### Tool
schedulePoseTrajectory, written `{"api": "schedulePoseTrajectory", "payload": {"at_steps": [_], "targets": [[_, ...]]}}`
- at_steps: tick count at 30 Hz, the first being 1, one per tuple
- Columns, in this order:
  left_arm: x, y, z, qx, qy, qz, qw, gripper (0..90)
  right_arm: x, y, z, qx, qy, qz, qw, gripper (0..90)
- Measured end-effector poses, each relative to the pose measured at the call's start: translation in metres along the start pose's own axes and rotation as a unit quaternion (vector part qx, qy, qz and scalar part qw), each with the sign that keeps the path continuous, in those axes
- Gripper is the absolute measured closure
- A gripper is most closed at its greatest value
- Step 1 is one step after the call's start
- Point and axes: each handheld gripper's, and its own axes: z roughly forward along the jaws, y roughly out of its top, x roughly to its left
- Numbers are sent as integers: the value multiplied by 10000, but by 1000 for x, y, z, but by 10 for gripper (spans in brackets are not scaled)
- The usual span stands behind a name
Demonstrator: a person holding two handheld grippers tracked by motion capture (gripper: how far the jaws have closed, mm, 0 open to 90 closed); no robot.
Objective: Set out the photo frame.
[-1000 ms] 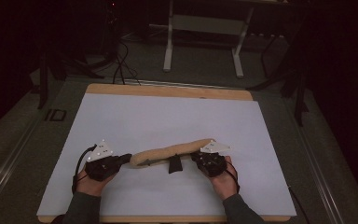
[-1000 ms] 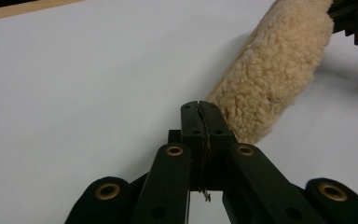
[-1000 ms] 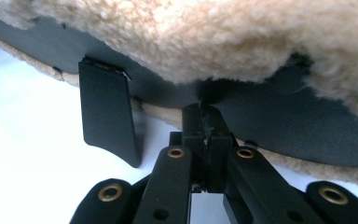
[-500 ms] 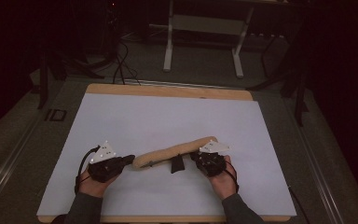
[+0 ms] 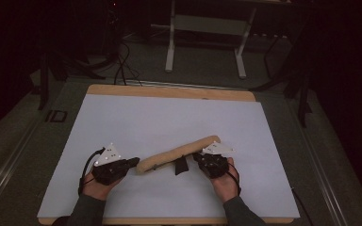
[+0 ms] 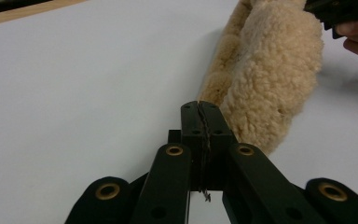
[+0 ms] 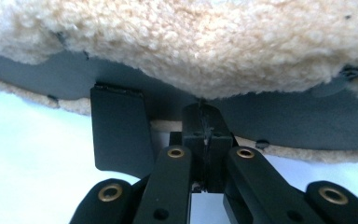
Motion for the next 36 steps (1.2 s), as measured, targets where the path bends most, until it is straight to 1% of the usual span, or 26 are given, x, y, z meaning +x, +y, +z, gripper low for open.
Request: {"api": "schedulePoseTrajectory", "payload": {"at_steps": [9, 16, 20, 27, 32, 36], "targets": [[-6, 2, 3, 44, -106, 74, 9999, 900, 2, 2, -1, -76, -7, 71, 9999, 900], [-8, 3, 5, 71, -171, 139, 9997, 900, 5, 3, -1, -107, -11, 48, 9999, 900], [-11, 4, 6, 81, -214, 149, 9996, 900, 7, 5, 0, -105, 61, 53, 9999, 900], [-17, 6, 9, 83, -340, 216, 9992, 900, 10, 7, 0, -118, 54, 45, 9999, 900], [-20, 6, 11, 70, -450, 199, 9988, 900, 10, 8, 0, -135, 67, 43, 9999, 900], [-22, 7, 13, 75, -498, 230, 9985, 900, 12, 9, -1, -153, 91, 20, 9998, 900]]}}
